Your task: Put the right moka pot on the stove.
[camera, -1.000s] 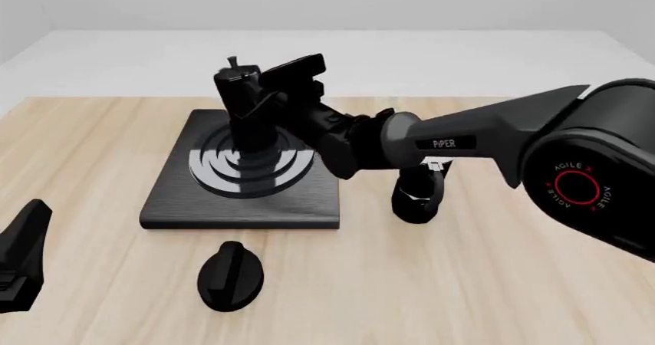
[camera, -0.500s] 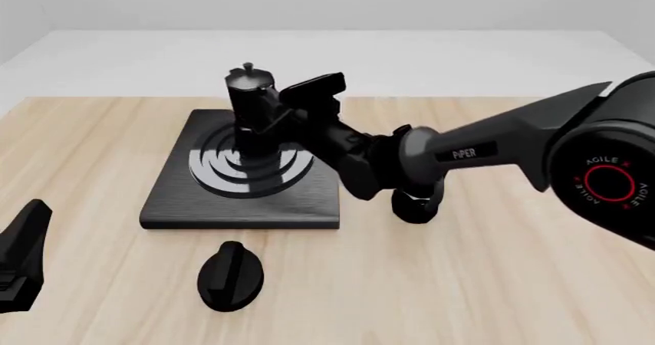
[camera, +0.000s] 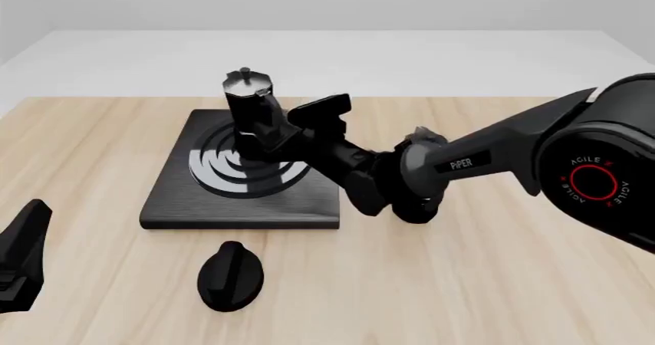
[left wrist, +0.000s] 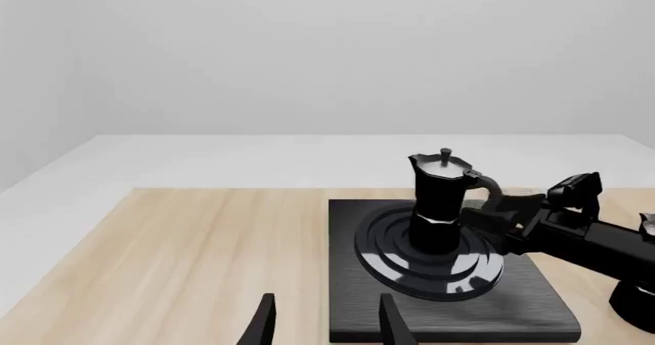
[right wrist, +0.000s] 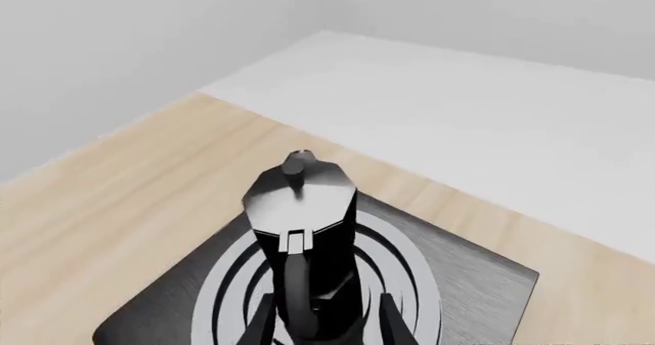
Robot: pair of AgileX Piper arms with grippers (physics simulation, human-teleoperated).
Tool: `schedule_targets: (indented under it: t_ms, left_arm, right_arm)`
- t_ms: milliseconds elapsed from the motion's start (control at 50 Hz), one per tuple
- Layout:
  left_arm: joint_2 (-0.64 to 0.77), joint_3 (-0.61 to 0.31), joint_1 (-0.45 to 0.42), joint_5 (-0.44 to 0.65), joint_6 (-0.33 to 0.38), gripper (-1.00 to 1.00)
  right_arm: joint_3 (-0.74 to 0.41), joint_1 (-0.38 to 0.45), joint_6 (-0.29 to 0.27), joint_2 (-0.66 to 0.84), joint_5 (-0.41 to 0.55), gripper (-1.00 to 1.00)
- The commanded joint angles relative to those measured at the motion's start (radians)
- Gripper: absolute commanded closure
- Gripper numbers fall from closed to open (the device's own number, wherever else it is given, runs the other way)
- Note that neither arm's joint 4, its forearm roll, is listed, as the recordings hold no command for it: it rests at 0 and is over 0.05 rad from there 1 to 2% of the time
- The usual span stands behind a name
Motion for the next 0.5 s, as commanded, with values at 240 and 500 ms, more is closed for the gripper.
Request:
schedule_targets:
  t_ms: [240,500]
  left_arm:
    - [0.0,0.0,0.0,0.0,0.0,-1.0]
    - [0.0,0.0,0.0,0.0,0.0,-1.0]
  right_arm:
    - [0.053,0.02,-0.055,-0.075,0.009,-1.0]
    - [0.106,0.041,-0.121,-0.15,0.023,-1.0]
